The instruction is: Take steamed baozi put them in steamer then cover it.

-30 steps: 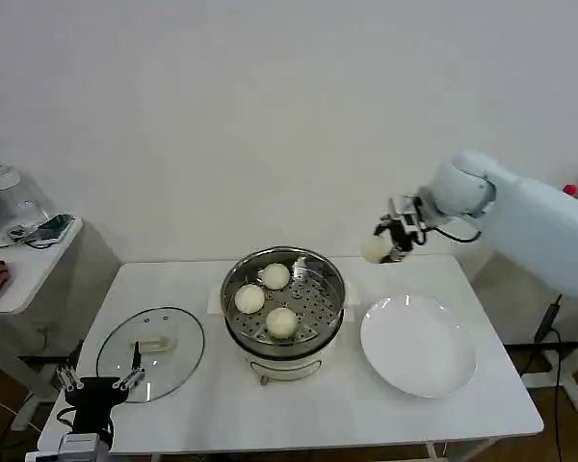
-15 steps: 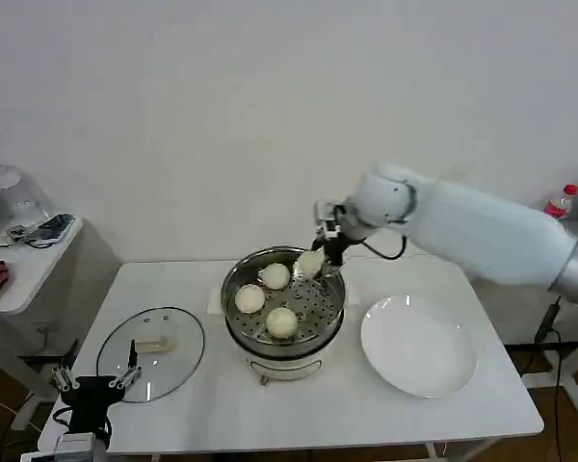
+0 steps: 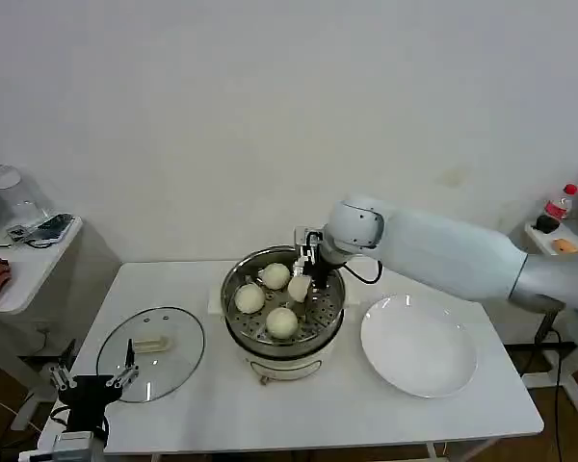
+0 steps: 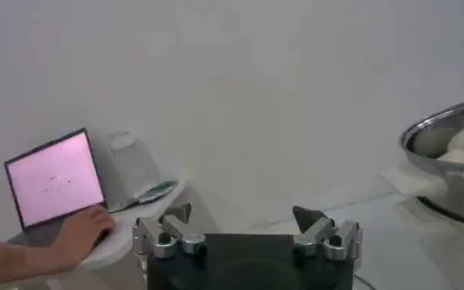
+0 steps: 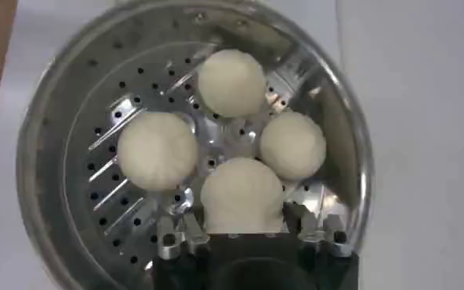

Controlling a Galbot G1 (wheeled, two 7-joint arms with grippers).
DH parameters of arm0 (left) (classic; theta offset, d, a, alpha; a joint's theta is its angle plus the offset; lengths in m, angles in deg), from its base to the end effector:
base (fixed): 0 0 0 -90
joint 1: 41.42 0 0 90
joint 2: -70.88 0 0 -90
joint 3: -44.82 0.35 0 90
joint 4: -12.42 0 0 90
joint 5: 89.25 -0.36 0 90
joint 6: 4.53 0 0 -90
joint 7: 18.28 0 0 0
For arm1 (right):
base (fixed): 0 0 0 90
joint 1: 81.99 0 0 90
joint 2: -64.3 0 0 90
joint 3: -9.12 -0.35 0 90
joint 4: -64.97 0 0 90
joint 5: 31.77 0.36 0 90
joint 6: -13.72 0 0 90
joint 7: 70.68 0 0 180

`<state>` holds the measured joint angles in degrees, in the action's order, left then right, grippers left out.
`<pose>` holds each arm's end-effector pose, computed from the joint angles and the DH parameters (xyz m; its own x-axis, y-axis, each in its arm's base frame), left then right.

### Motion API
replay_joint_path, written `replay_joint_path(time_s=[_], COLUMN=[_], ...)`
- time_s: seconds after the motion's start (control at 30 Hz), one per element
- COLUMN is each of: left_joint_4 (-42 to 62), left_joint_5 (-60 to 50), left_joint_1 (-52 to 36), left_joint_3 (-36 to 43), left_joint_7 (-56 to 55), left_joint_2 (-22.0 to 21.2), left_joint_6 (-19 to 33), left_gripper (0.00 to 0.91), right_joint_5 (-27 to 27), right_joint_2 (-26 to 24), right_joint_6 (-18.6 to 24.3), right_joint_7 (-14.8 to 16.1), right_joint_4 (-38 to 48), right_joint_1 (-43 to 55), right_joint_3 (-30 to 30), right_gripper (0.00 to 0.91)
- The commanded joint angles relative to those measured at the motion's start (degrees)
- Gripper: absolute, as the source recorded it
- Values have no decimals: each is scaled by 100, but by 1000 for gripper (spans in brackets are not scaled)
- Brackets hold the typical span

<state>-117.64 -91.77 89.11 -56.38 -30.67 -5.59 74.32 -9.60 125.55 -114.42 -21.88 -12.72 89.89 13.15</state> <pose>0.1388 0.0797 -0.2536 -0.9612 -0.2605 0.0905 -0.2103 0.9048 0.3703 0.5340 0.1023 -0.1012 -0.2525 -0.2762 0.9273 -0.9625 -0.0261 -0.2699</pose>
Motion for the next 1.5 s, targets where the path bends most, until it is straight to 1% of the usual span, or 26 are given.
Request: replay_joint_path(time_s=[0.03,0.4,0.43,0.47,0.67,0.77,0.87,0.97,1.03,1.1,1.23,1.27,1.3,1.33,1.37,1.4,1.43,1.47,1.5], left_joint_4=[12,0,-5,-6,-13,-17,-15,-14,-17,-20,-20,-30,-39,-49,-55,-55,-50,-38,-33], left_joint_5=[1,3,3,4,5,8,13,15,16,20,12,9,5,5,3,1,1,2,2], left_joint_1=[-5,9,12,12,17,15,5,-4,-4,0,-4,-2,2,9,19,27,36,46,49], left_joint_3=[7,-9,-9,-9,-13,-18,-17,-5,-2,-3,20,34,37,39,36,32,25,20,18], left_joint_7=[4,3,3,3,3,4,5,6,5,5,3,1,2,2,0,0,1,2,0], left_joint_2=[-4,-12,-14,-15,-16,-10,-6,-1,1,4,10,10,7,4,-1,-4,-9,-9,-8], left_joint_6=[-2,-1,-2,-1,-1,-3,-7,-7,-6,-5,-9,-10,-11,-10,-6,-5,0,7,7], left_gripper=[907,907,907,907,907,907,907,907,907,907,907,907,907,907,907,907,907,907,907], right_joint_5=[-222,-305,-345,-361,-440,-398,-357,-361,-343,-306,-215,-128,-134,-174,-231,-275,-370,-534,-557], right_joint_2=[116,134,131,127,37,-56,-221,-537,-749,-961,-1327,-1486,-1536,-1617,-1743,-1777,-1868,-2016,-2063], right_joint_6=[-113,-100,-81,-76,-55,-76,-80,-4,33,60,26,22,29,52,147,153,176,473,556], right_joint_7=[-45,10,11,1,2,-70,-119,-181,-345,-718,-963,-1091,-1193,-1361,-1685,-1812,-1953,-2479,-2566], right_joint_4=[165,182,181,180,134,3,-205,-566,-837,-1095,-1627,-1750,-1826,-1924,-2077,-2161,-2222,-2364,-2388], right_joint_1=[-183,-265,-266,-265,-242,-214,-161,-103,-124,-206,-552,-700,-786,-964,-1236,-1378,-1586,-2068,-2272], right_joint_3=[65,-2,-1,-1,-26,-145,-266,-413,-588,-848,-1364,-1526,-1664,-1836,-2148,-2379,-2437,-3053,-3182], right_gripper=[675,675,806,907,907,907,907,907,907,907,907,907,907,907,907,907,907,907,907])
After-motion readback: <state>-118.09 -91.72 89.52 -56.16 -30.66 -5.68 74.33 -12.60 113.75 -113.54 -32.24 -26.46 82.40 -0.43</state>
